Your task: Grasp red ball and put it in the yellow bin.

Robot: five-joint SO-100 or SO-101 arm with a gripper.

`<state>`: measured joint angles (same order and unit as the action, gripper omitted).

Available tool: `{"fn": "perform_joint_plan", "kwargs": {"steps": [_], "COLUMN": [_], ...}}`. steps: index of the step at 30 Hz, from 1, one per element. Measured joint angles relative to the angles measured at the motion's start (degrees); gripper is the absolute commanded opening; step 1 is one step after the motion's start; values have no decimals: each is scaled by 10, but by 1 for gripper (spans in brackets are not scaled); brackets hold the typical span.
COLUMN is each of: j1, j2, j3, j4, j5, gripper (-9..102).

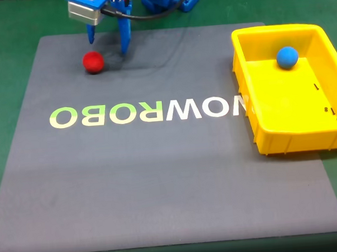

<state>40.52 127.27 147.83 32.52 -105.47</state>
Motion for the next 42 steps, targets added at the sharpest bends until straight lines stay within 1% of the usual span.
{"fn": "perform_joint_plan", "kwargs": {"steps": [7, 27, 30, 31, 32, 34, 35, 42], "j1": [16, 16, 14, 14, 12, 11, 11, 8], "j2": [-76, -263, -273, -274, -277, -279, -279, -287], "j3": [-47, -165, -171, -172, -173, -176, -176, -178], "j4": [-19, -57, -58, -58, -58, -61, -62, -62], "j5": [0, 11, 11, 11, 11, 11, 11, 11], "gripper": [29, 28, 25, 21, 16, 3, 0, 0]}}
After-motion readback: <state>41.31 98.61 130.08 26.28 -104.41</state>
